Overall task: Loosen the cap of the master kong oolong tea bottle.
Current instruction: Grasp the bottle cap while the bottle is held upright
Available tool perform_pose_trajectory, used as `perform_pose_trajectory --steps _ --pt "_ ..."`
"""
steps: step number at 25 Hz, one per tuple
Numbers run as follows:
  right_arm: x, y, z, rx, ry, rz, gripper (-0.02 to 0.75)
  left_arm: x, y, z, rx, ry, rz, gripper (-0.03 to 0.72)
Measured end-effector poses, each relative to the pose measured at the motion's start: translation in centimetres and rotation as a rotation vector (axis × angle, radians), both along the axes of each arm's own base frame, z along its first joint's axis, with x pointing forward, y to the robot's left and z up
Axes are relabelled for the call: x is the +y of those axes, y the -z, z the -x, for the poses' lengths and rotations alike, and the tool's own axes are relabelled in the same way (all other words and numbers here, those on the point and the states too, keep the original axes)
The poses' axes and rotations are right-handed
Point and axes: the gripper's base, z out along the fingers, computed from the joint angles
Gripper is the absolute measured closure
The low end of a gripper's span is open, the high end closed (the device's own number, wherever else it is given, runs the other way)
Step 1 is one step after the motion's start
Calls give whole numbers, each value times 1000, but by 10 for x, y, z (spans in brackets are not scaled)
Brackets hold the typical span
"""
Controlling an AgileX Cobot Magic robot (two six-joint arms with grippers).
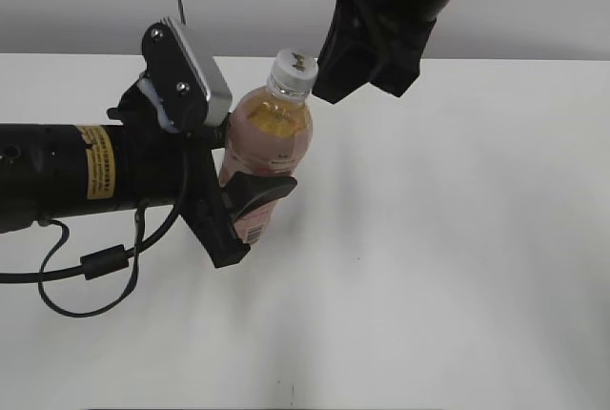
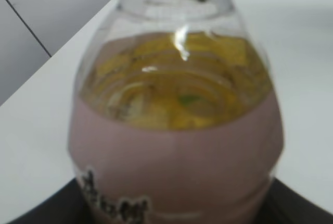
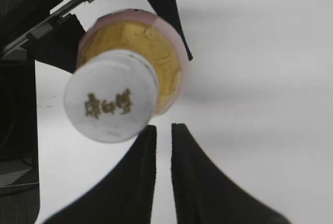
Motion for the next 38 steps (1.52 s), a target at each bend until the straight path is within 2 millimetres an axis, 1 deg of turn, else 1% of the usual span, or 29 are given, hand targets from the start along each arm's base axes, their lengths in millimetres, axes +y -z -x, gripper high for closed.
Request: perform_pose_trajectory --steps 2,6,9,11,13,14,17,18,19,20,22,24,25,27,32,35,38 --pt "-1 0 0 0 -2 8 658 0 0 0 -1 0 0 288" --pt "-10 5 -1 -4 6 124 664 0 0 0 -1 1 -4 288" --pt "-17 7 -2 15 94 191 666 0 0 0 -1 1 -4 288" --pt "-18 7 -2 47 179 189 660 0 0 0 -1 1 -4 288" --pt "-19 2 0 86 276 161 600 0 0 0 -1 1 -4 288" --pt "-20 -2 3 110 335 136 537 0 0 0 0 1 -5 288" --pt "-25 -25 16 177 508 29 295 0 0 0 -1 1 -5 288" --pt "-27 -37 24 200 552 -23 225 0 0 0 -2 2 -5 288" --pt "-30 -49 32 225 599 -78 184 0 0 0 -1 1 -5 288" --pt "-31 -60 40 266 644 -132 169 0 0 0 -1 1 -5 288" --pt "-34 -79 55 399 790 -252 168 0 0 0 -2 2 -6 288" --pt "-33 -86 62 534 917 -321 168 0 0 0 -2 2 -5 288" --pt "-32 -86 62 597 976 -336 168 0 0 0 -2 2 -5 288" --pt "-27 -79 57 690 1074 -335 168 0 0 0 -2 2 -5 288" --pt "-10 -49 38 872 1246 -278 168 0 0 0 -2 2 -5 288" --pt "-5 -36 30 923 1309 -253 168 0 0 0 -2 2 -5 288" --pt "0 -31 24 950 1337 -276 168 0 0 0 -2 2 -5 288"
